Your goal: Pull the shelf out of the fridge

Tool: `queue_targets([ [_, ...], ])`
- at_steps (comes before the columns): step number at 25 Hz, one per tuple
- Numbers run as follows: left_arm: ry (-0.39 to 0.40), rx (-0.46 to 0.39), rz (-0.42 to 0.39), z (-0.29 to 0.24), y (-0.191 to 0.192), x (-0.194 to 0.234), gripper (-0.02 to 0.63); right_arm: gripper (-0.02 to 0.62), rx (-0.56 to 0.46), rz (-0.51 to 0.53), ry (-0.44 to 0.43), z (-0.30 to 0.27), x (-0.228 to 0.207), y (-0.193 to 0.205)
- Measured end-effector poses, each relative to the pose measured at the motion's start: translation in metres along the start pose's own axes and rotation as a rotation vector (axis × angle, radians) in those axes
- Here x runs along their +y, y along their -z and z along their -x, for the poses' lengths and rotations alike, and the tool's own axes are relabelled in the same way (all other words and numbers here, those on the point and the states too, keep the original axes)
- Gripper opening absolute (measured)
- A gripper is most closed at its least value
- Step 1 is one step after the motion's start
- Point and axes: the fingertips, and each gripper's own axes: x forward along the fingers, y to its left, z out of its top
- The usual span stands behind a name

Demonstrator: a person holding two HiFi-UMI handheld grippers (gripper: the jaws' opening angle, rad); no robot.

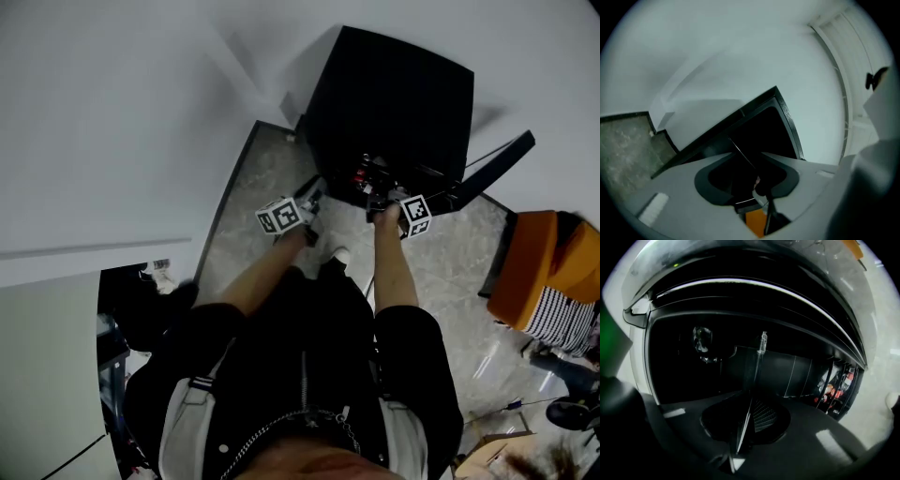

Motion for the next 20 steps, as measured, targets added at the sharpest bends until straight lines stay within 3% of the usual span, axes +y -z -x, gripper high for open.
queue_targets([
  [5,0.023,-0.103,0.268,-0.036,-0.002,0.011,0.154,0.032,0.021,0.004,0.003,0.001,0.002,0.001],
  [10,0.026,-0.165,0.432,-0.068,0.000,0.023,0.161,0.034,0.031,-0.001,0.018,0.001,0.001,0.002],
  [14,0.036,-0.209,0.516,-0.087,-0.001,0.028,0.160,0.032,0.037,0.001,0.015,0.004,0.003,0.004],
  [20,0.078,-0.212,0.543,-0.103,0.000,0.023,0.155,0.034,0.069,0.010,0.014,0.008,0.005,0.008],
])
